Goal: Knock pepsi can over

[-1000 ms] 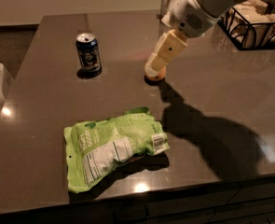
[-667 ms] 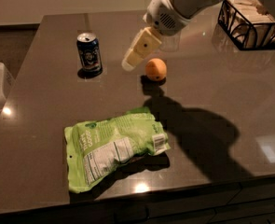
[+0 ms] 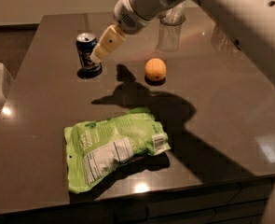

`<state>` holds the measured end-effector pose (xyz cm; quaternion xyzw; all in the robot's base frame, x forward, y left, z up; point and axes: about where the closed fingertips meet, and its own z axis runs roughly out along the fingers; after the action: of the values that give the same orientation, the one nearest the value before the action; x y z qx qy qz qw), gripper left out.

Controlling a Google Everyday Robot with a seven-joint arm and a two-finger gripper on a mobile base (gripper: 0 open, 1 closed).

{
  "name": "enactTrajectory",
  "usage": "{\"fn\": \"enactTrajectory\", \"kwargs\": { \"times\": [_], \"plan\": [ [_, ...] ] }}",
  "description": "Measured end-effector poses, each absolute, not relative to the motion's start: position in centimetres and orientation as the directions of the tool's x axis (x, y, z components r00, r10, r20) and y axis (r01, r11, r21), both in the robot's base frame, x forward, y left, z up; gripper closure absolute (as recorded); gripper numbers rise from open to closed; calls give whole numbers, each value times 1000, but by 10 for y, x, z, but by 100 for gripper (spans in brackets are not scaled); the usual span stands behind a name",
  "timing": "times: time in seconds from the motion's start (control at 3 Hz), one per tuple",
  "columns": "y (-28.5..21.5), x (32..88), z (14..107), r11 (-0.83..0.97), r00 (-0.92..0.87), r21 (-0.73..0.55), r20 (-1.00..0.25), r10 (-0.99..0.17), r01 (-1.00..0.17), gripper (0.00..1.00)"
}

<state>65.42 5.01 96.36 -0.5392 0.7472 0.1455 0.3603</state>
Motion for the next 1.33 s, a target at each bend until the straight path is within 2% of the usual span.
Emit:
{"fn": "enactTrajectory", "kwargs": {
  "times": [1.0,1.33],
  "plan": [
    [118,685,928,362,-182,-110,-710,-680,-926,0],
    [133,688,924,348,-179,-97,-712,-679,-932,13]
  ]
}}
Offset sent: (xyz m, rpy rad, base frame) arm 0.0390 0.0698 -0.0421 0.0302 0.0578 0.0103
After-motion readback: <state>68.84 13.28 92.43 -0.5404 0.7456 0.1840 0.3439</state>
